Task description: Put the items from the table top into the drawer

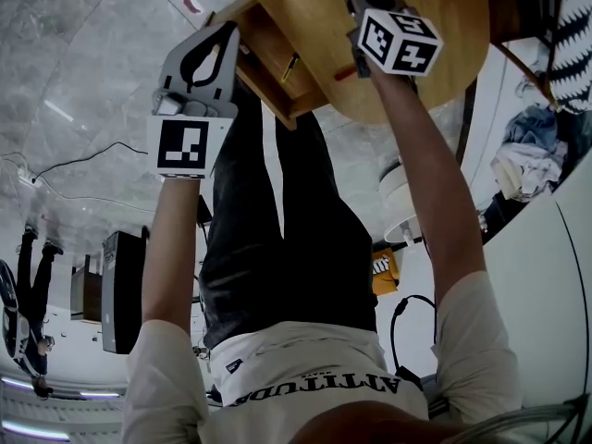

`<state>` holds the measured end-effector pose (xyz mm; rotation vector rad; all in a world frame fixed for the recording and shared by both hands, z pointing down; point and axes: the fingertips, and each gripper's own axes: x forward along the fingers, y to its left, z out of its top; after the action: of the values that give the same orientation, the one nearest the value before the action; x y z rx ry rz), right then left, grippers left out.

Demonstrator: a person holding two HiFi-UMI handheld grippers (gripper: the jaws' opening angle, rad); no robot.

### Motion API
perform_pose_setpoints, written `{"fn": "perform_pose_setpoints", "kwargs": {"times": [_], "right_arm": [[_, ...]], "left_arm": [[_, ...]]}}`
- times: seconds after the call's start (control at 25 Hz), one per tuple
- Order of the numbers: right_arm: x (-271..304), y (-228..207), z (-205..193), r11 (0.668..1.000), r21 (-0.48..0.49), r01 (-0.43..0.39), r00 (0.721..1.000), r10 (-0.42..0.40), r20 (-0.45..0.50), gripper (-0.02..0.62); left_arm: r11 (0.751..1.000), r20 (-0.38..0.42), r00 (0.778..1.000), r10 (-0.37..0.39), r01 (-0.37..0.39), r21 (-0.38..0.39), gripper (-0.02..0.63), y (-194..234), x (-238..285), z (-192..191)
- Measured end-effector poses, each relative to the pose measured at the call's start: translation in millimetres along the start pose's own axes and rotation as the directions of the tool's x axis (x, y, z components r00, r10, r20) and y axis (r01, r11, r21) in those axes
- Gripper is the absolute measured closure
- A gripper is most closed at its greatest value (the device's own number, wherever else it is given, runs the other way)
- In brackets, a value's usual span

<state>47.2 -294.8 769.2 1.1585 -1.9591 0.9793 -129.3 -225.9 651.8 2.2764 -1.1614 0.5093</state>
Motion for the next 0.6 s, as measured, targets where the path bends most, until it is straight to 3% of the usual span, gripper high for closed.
{"fn": "perform_pose_setpoints", "kwargs": {"times": [0.32, 0.6], "right_arm": [[-9.9, 36.3, -23.9, 0.997, 0.01, -0.083, 0.997, 0.083, -0.006, 0.531], [-16.9, 69.9, -59.7, 0.989, -0.059, -0.139, 0.989, 0.136, -0.056, 0.531]], "left_arm": [[1.0, 0.002, 1.0, 0.03, -0.03, -0.006, 0.584, 5.9, -12.2, -11.4], [0.998, 0.001, 0.999, 0.05, -0.05, -0.025, 0.584, 8.7, -23.4, -27.4]]}}
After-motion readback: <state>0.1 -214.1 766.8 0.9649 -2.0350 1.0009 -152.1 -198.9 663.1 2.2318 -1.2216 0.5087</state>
